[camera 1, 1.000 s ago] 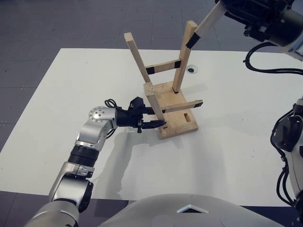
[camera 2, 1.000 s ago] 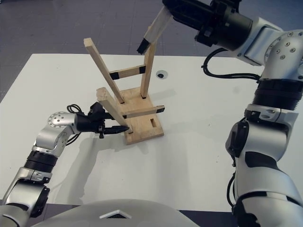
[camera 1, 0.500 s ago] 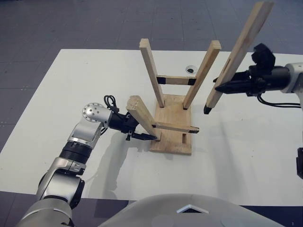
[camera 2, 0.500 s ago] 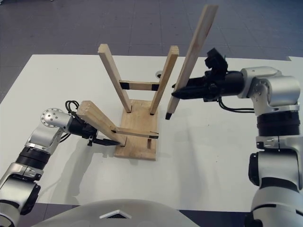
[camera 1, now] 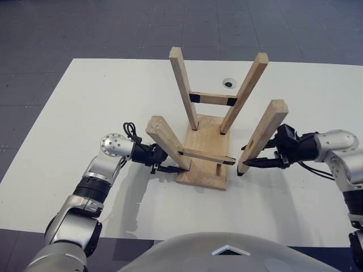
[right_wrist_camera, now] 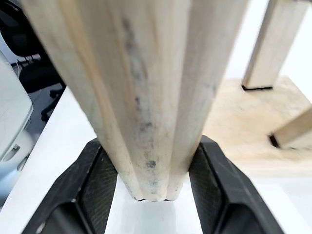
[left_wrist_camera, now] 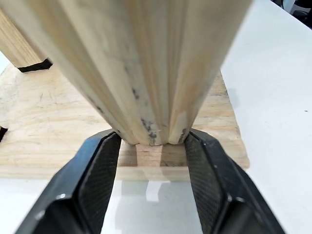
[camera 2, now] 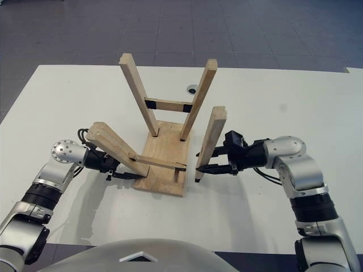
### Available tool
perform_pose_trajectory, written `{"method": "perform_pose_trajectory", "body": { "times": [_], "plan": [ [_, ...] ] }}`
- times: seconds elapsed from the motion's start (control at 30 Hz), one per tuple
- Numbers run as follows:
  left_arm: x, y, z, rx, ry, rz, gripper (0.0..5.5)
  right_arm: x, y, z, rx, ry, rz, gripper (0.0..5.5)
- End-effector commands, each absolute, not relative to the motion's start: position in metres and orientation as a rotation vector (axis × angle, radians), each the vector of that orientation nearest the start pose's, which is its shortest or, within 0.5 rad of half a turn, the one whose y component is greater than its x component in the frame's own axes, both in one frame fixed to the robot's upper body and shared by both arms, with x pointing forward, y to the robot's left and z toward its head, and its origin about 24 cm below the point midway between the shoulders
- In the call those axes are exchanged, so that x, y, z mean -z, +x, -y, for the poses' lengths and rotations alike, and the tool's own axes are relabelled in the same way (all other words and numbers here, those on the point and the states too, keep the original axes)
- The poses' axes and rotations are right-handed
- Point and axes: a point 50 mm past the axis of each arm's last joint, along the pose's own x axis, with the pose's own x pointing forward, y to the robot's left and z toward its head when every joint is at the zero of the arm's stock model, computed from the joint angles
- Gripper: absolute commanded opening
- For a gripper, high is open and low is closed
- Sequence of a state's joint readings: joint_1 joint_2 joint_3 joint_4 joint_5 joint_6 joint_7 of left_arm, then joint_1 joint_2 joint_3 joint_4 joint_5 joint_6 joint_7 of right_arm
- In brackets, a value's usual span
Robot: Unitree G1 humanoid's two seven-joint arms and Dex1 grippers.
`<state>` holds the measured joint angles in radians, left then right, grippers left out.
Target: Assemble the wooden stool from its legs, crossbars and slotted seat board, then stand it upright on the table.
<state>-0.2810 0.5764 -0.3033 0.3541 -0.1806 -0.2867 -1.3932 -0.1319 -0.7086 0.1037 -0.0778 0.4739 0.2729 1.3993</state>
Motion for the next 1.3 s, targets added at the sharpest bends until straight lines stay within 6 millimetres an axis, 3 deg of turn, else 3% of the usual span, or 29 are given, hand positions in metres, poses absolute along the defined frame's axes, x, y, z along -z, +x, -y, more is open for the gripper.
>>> {"method": "perform_pose_trajectory", "body": {
  "times": [0.03,0.17,0.33,0.47,0.63,0.87,1.13,1.3],
  "plan": [
    [-0.038,0.25,-0.176,1.542,0.473,-0.225,2.26,-0.085,0.222,0.199,-1.472,-0.147,-0.16,2.04],
    [-0.037,0.251,-0.177,1.523,0.458,-0.222,2.26,-0.073,0.216,0.205,-1.424,-0.138,-0.079,2.04],
    [-0.036,0.252,-0.178,1.538,0.475,-0.225,2.26,-0.075,0.227,0.205,-1.38,-0.171,0.013,2.04],
    [-0.034,0.252,-0.18,1.553,0.47,-0.234,2.26,-0.09,0.239,0.197,-1.375,-0.176,0.11,2.04],
    [-0.033,0.253,-0.184,1.542,0.47,-0.233,2.26,-0.106,0.235,0.185,-1.41,-0.119,0.186,2.04],
    [-0.038,0.258,-0.181,1.582,0.496,-0.221,2.26,-0.073,0.219,0.176,-1.406,-0.055,0.095,2.04],
    [-0.039,0.259,-0.181,1.594,0.506,-0.216,2.26,-0.055,0.214,0.174,-1.399,-0.052,0.055,2.04],
    [-0.043,0.261,-0.178,1.591,0.501,-0.208,2.26,-0.037,0.2,0.173,-1.409,-0.054,0.005,2.04]
  ]
}}
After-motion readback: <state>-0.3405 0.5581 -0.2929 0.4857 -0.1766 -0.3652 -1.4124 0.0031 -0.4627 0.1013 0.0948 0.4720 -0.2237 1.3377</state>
